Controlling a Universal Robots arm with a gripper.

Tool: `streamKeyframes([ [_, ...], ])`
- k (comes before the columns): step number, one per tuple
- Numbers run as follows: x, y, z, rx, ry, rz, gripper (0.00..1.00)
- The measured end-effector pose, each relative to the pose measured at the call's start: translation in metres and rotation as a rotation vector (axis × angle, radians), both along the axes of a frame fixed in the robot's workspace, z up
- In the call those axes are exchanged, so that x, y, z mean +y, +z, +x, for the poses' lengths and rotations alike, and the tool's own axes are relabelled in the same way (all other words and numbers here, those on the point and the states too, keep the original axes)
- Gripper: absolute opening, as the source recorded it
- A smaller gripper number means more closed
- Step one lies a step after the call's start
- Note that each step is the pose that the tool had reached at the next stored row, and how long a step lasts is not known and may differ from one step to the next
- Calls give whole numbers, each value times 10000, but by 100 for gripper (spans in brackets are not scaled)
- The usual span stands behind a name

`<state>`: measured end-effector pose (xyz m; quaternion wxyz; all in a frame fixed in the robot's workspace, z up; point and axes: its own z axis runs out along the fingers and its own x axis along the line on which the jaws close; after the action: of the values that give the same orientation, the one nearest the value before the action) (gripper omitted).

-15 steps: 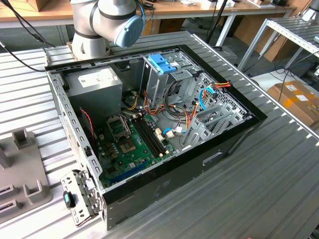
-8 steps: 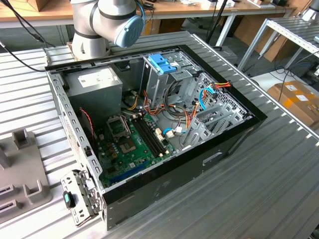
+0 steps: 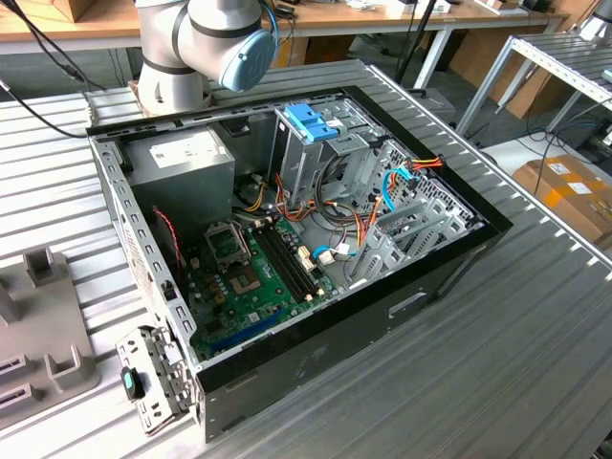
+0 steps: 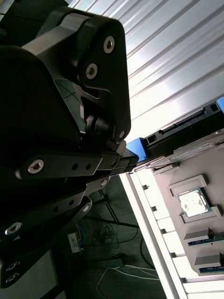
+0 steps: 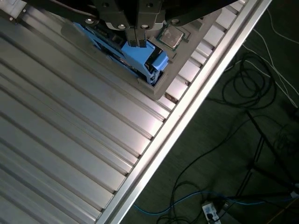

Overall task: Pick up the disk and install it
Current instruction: 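Pick up the disk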

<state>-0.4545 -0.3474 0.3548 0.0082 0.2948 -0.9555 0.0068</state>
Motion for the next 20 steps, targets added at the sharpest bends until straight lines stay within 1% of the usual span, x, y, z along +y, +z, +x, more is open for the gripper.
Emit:
streamKeyframes([
  [11, 0, 0, 0, 0, 18, 0, 11],
  [20, 0, 0, 0, 0, 248, 0, 11],
])
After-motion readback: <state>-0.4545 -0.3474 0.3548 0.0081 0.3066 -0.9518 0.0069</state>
